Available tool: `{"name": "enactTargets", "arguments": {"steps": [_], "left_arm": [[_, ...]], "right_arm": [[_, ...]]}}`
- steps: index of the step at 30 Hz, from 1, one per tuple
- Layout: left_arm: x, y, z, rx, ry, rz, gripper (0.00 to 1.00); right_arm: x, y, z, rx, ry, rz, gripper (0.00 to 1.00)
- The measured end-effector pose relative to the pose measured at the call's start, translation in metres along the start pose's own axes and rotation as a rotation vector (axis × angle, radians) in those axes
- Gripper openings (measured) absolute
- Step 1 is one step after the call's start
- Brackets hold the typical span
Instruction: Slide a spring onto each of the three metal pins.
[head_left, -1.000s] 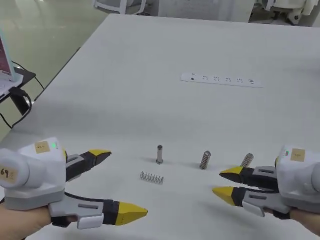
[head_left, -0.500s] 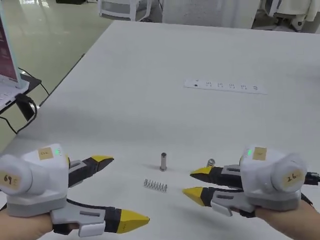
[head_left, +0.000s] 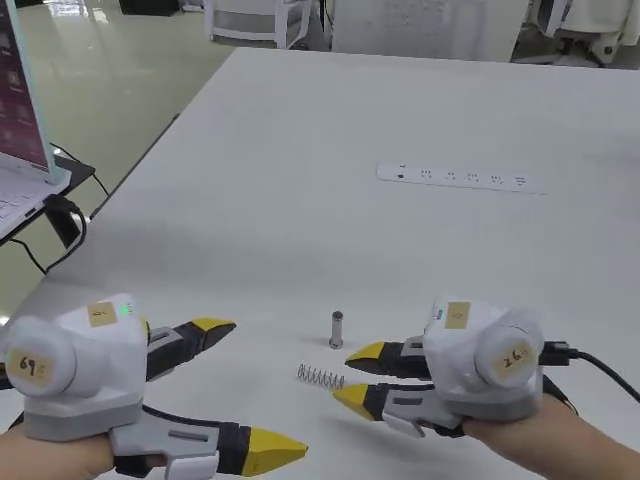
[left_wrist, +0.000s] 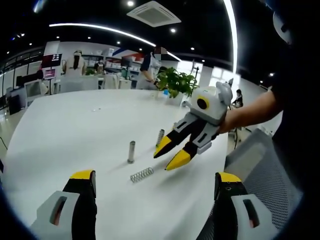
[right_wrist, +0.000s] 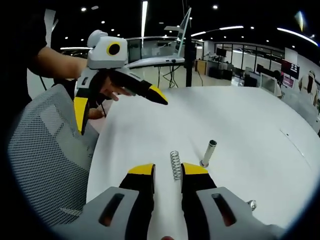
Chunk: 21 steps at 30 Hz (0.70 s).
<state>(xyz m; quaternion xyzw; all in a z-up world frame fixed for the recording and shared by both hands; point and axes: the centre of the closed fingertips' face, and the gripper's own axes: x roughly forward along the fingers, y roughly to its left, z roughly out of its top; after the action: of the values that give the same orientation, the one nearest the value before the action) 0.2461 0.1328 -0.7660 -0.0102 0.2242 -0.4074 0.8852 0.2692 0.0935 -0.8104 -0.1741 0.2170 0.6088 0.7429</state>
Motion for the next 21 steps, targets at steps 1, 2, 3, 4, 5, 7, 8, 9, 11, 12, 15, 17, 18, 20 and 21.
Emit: {"name": "enactTargets", "arguments": {"steps": [1, 2, 3, 4, 5, 7, 8, 9, 11, 12, 15, 17, 18, 20, 21], "left_arm": [[0.0, -0.001, 0.0, 0.001, 0.001, -0.002, 0.96], [0.0, -0.001, 0.0, 0.002, 0.003, -0.003, 0.96], [0.0, -0.001, 0.0, 0.003, 0.004, -0.003, 0.96], [-0.001, -0.001, -0.001, 0.002, 0.005, -0.004, 0.96], [-0.001, -0.001, -0.001, 0.002, 0.006, -0.004, 0.96], [-0.002, 0.001, -0.002, 0.0, 0.006, -0.001, 0.96], [-0.002, 0.001, -0.002, 0.0, 0.006, 0.0, 0.96], [-0.003, 0.001, -0.002, 0.0, 0.007, 0.0, 0.96], [-0.003, 0.001, -0.003, 0.001, 0.012, 0.0, 0.96], [-0.004, 0.001, -0.004, 0.0, 0.012, 0.0, 0.96], [-0.005, 0.0, -0.006, -0.004, 0.014, 0.001, 0.95], [-0.005, -0.001, -0.007, -0.007, 0.016, 0.002, 0.95], [-0.006, 0.0, -0.008, -0.008, 0.016, 0.003, 0.95], [-0.006, -0.001, -0.009, -0.01, 0.019, 0.004, 0.95], [-0.007, -0.001, -0.01, -0.011, 0.02, 0.006, 0.95]], "right_arm": [[0.002, -0.001, 0.0, 0.001, 0.001, 0.0, 0.18], [0.005, -0.001, -0.001, 0.006, 0.001, 0.0, 0.18], [0.007, -0.001, -0.002, 0.011, 0.004, -0.002, 0.18], [0.01, -0.001, -0.003, 0.012, 0.007, -0.002, 0.18], [0.012, -0.001, -0.004, 0.012, 0.011, -0.002, 0.18], [0.016, -0.003, -0.008, 0.014, 0.022, -0.003, 0.18], [0.018, -0.004, -0.01, 0.016, 0.028, -0.005, 0.17], [0.019, -0.005, -0.011, 0.018, 0.029, -0.006, 0.17], [0.022, -0.007, -0.013, 0.031, 0.034, -0.008, 0.17], [0.024, -0.008, -0.014, 0.037, 0.034, -0.009, 0.17], [0.027, -0.013, -0.016, 0.06, 0.031, -0.02, 0.17], [0.028, -0.015, -0.018, 0.075, 0.033, -0.022, 0.16], [0.029, -0.015, -0.019, 0.079, 0.031, -0.023, 0.16], [0.03, -0.015, -0.022, 0.086, 0.038, -0.023, 0.15], [0.031, -0.014, -0.025, 0.075, 0.041, -0.025, 0.14]]}}
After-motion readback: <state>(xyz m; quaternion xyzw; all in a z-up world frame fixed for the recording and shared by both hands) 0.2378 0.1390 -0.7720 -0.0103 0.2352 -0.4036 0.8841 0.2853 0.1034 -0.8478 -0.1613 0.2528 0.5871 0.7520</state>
